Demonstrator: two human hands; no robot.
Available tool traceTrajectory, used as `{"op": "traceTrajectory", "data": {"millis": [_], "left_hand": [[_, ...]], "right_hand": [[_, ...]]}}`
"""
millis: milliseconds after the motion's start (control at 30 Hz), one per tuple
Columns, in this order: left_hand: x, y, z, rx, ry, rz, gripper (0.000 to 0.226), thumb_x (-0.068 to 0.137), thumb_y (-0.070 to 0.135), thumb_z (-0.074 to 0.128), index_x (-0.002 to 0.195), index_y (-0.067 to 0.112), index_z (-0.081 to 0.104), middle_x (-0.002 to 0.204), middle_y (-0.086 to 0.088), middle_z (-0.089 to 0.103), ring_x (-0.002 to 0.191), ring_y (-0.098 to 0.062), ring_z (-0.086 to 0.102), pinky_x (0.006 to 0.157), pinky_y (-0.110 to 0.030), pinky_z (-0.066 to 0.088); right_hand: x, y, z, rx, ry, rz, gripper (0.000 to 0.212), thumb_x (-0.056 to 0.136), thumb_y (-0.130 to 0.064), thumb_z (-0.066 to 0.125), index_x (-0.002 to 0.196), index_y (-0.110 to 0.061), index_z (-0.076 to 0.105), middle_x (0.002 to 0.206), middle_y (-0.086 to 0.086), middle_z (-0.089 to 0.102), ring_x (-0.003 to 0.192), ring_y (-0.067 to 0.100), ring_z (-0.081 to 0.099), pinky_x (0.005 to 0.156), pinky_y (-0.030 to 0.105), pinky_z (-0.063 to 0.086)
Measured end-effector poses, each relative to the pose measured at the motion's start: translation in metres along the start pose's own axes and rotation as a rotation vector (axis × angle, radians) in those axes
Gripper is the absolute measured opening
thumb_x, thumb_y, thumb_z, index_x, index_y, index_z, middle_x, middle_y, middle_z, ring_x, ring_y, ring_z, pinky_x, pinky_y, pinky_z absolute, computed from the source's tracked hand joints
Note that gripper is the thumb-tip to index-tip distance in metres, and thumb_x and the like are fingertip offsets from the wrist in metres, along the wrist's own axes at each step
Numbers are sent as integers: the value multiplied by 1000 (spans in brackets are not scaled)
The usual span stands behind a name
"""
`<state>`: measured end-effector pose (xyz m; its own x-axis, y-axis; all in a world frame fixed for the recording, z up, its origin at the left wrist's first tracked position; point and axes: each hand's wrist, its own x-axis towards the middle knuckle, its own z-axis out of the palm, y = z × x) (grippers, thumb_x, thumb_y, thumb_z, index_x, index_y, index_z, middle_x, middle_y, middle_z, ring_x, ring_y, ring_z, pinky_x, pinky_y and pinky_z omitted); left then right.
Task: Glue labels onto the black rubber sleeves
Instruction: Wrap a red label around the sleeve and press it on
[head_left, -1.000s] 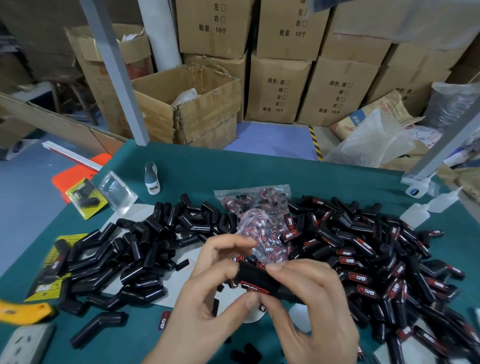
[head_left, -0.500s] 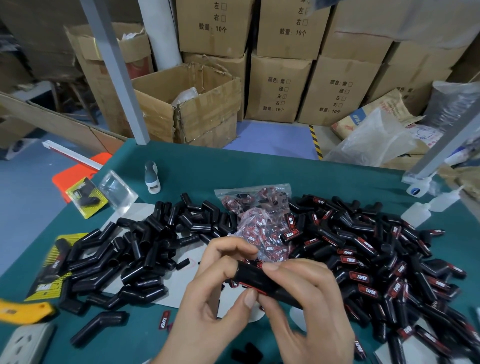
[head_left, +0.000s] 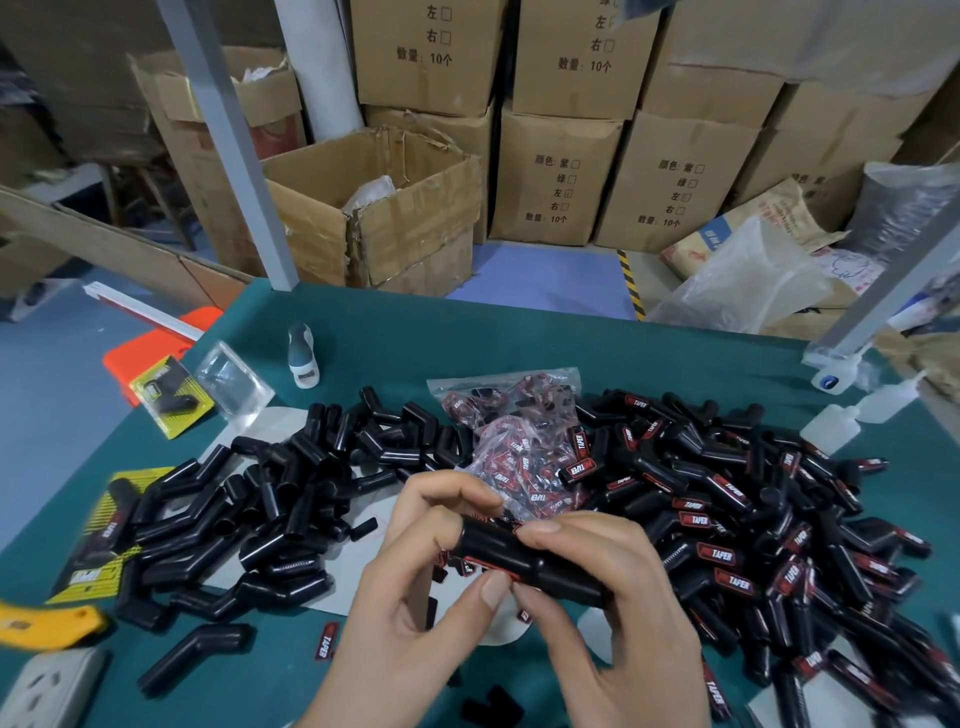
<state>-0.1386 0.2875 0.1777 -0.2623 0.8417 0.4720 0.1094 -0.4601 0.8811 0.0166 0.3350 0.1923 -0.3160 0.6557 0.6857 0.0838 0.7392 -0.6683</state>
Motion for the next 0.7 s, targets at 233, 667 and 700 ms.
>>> {"op": "traceTrajectory", "data": {"millis": [233, 667, 700], "left_hand": [[3, 1, -2, 96, 4, -25, 16, 95, 42, 74, 104, 28, 76, 125, 1, 58, 120, -29, 59, 100, -26, 48], [3, 1, 2, 31, 80, 9, 14, 96, 42, 75, 100, 29, 74, 114, 6, 57, 123, -30, 60, 102, -30, 51], [3, 1, 2, 22, 78, 2, 14, 95, 42, 75, 100, 29, 74, 114, 6, 56, 123, -30, 60, 102, -31, 51]], "right_hand": [[-4, 1, -2, 99, 4, 77, 45, 93, -22, 70, 130, -47, 61, 117, -5, 69, 109, 28, 69, 78, 52, 59], [-7, 2, -1, 109, -12, 74, 50, 94, -16, 70, 132, -46, 58, 119, -7, 70, 111, 27, 70, 80, 51, 60], [-7, 2, -1, 110, -7, 76, 50, 93, -17, 69, 132, -46, 59, 118, -7, 70, 111, 27, 70, 80, 51, 60]]}}
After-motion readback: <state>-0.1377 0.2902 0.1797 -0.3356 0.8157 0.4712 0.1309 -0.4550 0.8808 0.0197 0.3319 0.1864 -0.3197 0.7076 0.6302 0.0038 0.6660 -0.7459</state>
